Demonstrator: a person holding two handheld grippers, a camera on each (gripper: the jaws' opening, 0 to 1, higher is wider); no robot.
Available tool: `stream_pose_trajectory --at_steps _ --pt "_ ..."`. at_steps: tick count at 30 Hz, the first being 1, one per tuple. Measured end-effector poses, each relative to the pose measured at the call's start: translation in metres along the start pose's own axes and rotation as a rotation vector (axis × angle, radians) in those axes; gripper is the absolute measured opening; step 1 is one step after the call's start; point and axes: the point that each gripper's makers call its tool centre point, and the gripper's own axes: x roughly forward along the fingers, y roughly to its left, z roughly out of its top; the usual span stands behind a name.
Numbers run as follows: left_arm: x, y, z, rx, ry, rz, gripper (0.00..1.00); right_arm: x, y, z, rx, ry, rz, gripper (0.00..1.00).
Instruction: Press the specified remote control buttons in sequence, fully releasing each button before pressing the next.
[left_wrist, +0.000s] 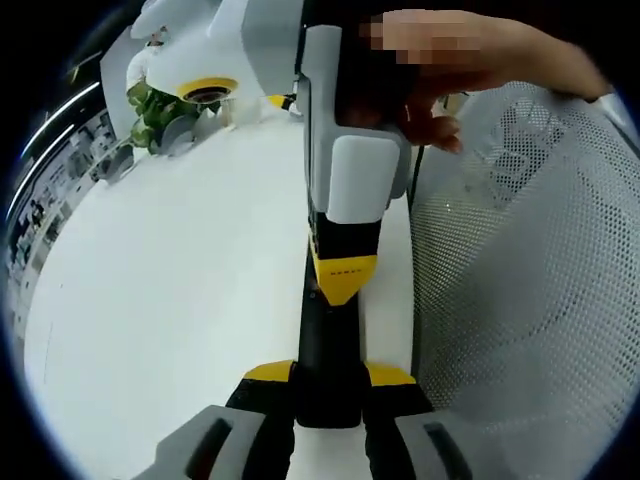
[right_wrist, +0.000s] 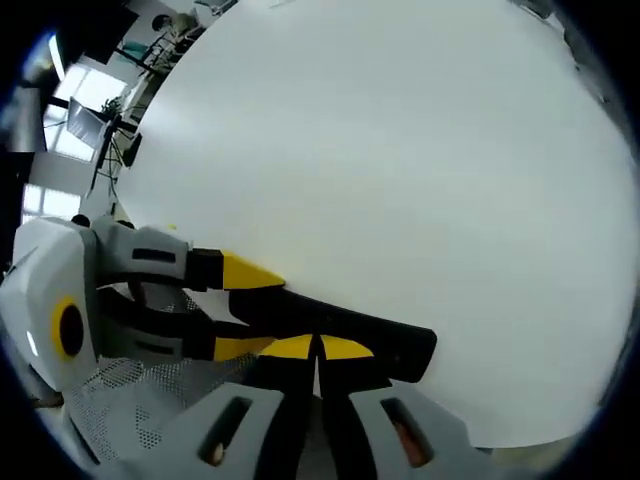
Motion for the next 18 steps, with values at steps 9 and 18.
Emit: stream_pose_trajectory --at_steps 9,18 --pt "-0.0056 0.001 -0.0091 -0.029 0.023 -0.002 0.25 -0.0001 -0.0006 0.0018 0.044 -0.02 0.049 0.0" --pt "-0.0048 0.0014 -0.0085 -0.02 0.025 -0.003 0.24 -0.0009 0.0004 0.0027 0.047 -0.015 0.052 0.0"
